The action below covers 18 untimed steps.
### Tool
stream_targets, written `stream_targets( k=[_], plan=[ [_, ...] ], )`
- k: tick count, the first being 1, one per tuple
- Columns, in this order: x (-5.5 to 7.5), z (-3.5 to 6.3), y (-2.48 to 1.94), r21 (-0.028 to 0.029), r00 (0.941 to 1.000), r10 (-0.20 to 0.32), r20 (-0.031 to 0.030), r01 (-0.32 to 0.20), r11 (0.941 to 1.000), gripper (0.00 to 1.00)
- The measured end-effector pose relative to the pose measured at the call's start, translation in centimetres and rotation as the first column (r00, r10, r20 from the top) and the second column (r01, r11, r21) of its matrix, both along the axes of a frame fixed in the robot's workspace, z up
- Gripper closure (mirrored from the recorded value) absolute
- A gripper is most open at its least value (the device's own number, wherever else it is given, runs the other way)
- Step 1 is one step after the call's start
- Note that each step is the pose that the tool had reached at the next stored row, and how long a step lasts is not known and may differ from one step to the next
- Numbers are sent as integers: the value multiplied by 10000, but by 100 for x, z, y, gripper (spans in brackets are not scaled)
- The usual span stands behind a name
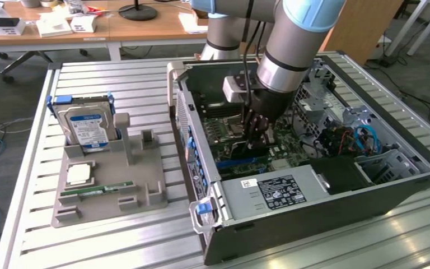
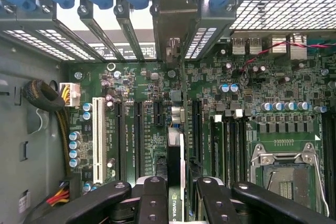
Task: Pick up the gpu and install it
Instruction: 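Insert the gpu into the slot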
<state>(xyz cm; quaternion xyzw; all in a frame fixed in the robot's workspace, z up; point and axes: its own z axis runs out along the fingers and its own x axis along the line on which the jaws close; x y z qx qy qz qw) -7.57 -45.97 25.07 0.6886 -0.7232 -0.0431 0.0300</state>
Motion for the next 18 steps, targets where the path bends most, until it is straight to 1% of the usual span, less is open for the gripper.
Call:
stream_targets(
  k=[18],
  plan=[
    [-9, -31, 0, 2, 10000, -6, 1, 6, 10000, 74]
  ],
)
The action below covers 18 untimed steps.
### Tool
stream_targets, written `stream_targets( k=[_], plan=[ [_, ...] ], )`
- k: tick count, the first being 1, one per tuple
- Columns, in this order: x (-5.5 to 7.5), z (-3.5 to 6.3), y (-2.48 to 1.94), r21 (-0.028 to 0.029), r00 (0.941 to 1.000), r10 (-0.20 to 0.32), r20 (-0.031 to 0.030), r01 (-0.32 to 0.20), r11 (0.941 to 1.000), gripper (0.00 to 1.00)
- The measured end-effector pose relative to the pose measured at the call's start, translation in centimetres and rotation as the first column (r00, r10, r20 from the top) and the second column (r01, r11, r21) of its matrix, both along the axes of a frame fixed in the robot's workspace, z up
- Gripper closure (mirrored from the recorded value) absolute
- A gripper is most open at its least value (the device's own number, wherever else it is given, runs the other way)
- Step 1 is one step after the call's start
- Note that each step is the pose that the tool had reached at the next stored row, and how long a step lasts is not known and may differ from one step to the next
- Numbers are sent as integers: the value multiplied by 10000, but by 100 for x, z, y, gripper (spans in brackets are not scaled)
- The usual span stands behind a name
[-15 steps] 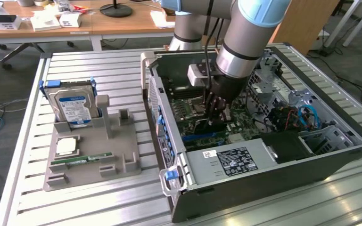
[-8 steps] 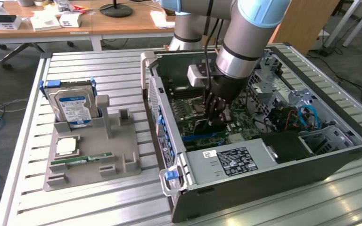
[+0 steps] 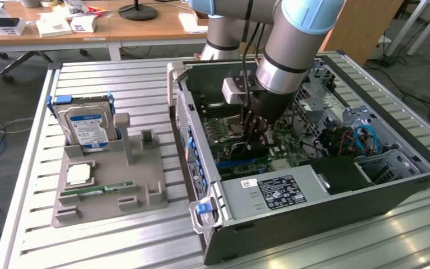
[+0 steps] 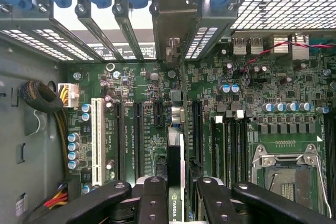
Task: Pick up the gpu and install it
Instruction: 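Insert the gpu into the slot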
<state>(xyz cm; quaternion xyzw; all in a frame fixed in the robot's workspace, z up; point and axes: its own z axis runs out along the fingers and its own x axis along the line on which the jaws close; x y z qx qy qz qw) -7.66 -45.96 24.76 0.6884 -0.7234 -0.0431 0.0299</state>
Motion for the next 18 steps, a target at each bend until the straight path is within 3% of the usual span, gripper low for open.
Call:
stream_targets(
  k=[18],
  plan=[
    [-13, -7, -1, -1, 9999, -111, 0, 111, 9999, 74]
  ],
)
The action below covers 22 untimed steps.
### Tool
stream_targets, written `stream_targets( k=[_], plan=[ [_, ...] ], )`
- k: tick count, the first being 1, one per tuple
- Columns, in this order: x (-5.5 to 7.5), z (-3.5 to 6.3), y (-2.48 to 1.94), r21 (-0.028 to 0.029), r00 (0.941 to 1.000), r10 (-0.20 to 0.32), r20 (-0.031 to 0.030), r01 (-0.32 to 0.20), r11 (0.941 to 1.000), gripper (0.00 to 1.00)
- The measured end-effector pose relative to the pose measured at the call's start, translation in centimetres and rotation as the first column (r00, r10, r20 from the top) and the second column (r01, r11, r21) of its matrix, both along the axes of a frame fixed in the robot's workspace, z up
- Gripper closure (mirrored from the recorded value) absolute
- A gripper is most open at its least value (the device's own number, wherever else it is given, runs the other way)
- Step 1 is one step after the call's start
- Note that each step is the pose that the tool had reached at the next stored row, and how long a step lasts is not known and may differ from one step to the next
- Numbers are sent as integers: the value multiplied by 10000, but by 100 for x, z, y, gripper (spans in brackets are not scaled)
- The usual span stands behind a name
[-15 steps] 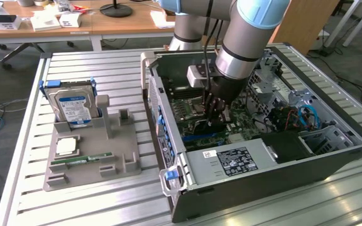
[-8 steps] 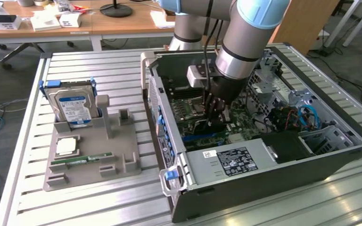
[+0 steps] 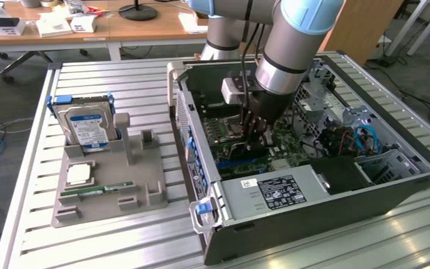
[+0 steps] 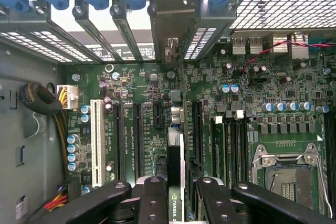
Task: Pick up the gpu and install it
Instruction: 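Insert the gpu into the slot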
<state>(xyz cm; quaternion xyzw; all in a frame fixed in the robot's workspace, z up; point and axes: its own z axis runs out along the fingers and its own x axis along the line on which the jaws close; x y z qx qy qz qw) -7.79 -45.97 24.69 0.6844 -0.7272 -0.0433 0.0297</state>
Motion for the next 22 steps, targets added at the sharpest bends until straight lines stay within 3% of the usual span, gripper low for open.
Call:
stream_targets(
  k=[22],
  plan=[
    [-1, -13, 1, -1, 10000, -10, -1, 10, 10000, 74]
  ],
)
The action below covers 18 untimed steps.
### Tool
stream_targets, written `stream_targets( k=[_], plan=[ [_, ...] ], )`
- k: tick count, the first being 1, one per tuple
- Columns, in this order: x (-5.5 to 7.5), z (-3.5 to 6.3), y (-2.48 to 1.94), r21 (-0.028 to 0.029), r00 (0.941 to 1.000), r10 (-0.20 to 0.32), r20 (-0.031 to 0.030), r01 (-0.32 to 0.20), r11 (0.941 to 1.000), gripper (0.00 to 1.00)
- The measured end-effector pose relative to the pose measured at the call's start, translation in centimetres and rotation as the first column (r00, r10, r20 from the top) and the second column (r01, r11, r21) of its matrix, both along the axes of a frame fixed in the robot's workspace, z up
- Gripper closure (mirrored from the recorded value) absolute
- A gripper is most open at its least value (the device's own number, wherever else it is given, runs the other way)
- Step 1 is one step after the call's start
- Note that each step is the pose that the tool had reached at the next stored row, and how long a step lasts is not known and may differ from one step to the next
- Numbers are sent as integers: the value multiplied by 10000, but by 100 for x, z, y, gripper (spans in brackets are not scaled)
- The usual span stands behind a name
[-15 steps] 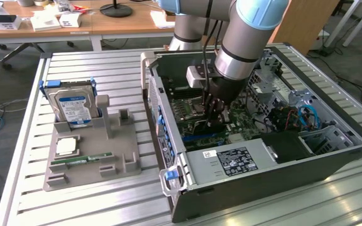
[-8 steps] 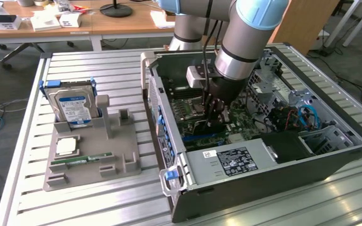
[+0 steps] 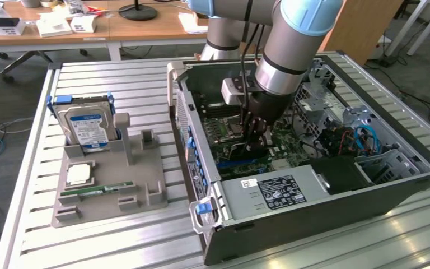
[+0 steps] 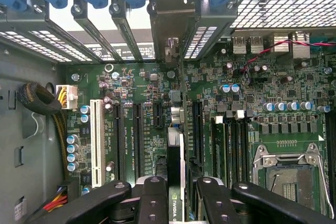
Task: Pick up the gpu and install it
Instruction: 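Insert the gpu into the slot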
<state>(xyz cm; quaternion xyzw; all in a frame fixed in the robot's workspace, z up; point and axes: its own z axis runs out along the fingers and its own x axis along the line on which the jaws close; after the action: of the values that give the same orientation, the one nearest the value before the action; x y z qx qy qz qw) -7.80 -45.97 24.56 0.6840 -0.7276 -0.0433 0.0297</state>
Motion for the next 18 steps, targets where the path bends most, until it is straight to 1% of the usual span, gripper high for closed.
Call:
stream_targets(
  k=[2, 3, 4, 5, 12, 18],
  plan=[
    [-2, -3, 1, 10, 10000, -4, -1, 4, 10000, 73],
    [-1, -2, 1, 5, 10000, -3, 3, 3, 10000, 67],
    [-1, -2, 1, 3, 10000, -3, 1, 3, 10000, 67],
    [0, -1, 1, 2, 10000, -1, 1, 1, 10000, 60],
    [0, 7, 0, -2, 10000, 0, -1, 0, 10000, 60],
    [0, 96, 0, 0, 10000, 1, 1, -1, 10000, 60]
  ],
)
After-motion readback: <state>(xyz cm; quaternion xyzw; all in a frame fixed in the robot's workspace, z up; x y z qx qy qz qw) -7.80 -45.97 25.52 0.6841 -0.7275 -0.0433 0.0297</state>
